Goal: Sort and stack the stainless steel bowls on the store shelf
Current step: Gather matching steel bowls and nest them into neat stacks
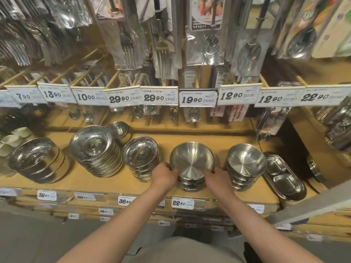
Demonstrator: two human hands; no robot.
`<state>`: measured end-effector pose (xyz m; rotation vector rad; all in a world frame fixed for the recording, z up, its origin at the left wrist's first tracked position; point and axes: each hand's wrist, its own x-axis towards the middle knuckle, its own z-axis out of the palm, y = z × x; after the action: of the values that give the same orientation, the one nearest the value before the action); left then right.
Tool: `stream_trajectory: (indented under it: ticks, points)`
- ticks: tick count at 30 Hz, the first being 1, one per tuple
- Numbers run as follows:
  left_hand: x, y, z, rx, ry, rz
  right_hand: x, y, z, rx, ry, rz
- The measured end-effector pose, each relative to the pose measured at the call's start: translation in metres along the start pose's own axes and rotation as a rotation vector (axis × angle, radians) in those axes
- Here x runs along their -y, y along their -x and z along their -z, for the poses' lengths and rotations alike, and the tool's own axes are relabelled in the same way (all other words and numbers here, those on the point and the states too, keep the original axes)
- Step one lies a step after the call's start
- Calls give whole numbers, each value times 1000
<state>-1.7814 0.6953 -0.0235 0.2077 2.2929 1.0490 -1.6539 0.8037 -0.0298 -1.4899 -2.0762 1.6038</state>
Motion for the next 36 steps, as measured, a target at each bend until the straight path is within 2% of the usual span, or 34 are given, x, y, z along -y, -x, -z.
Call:
stream_trajectory:
  ticks: [3, 9, 14, 20, 28, 36]
  points:
    - [-1, 0, -1, -30, -78, -29, -2, 0, 0, 14, -51, -16]
    - [3, -7, 0, 26, 8, -29, -4, -1, -4, 6, -139, -5]
    - [0, -8, 4, -8, 6, -95, -8, 2, -8, -2, -185, -58]
    - [-1, -15, 6, 24, 0, -134, -12, 8, -17, -42, -229, -30]
    - [5, -17, 7, 75, 70, -117, -12, 7, -13, -29, -212, -36]
    - [9, -12, 2, 58, 47, -131, -9, 6, -8, -30, -180, 28]
